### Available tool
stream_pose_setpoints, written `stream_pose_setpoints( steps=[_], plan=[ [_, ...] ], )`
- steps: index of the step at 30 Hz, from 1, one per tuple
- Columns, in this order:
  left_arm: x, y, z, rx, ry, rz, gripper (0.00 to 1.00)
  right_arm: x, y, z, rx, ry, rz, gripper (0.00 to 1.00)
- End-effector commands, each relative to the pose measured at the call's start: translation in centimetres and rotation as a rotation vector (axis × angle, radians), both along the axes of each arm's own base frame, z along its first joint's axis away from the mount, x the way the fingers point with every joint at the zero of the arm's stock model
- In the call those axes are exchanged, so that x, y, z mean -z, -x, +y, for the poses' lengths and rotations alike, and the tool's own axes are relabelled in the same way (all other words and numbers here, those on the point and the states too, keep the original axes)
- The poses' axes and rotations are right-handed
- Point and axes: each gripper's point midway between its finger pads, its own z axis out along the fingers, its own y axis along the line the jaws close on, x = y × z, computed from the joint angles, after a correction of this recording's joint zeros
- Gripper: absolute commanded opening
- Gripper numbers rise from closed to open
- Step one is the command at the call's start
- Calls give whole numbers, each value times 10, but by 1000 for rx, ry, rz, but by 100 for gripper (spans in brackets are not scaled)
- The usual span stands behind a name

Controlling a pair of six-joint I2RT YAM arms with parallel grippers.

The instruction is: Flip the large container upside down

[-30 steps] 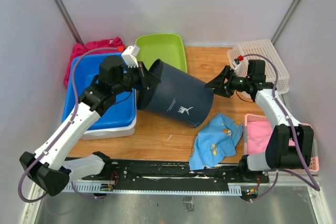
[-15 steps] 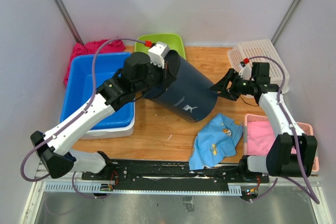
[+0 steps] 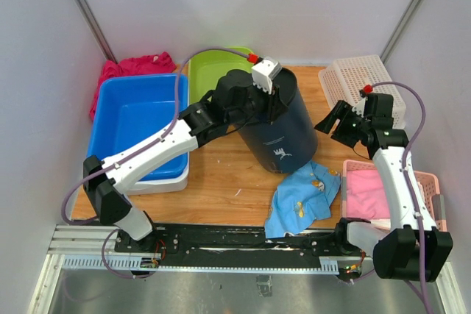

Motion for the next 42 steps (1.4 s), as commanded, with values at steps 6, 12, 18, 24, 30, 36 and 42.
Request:
stream_pose_setpoints(
  steps=[6,12,18,24,30,36,42],
  plan=[
    [15,7,-38,111,27,81,51,-51,15,-25,70,114,-101,71],
    [-19,13,-39,140,80,43,65,-61,26,-28,81,140,-121,70],
    [-39,25,-32,174,106,31,80,-72,37,-32,94,165,-146,70],
    [-60,32,-10,133,118,1,85,-93,35,-8,-35,96,-233,70],
    [-80,22,23,-14,135,-69,98,-97,18,21,-189,6,-247,69],
    [-75,24,29,-25,125,-62,98,-81,0,27,-206,88,-172,35],
    [-66,26,27,-18,129,-42,98,-89,-16,25,-161,117,-187,10]
  ],
)
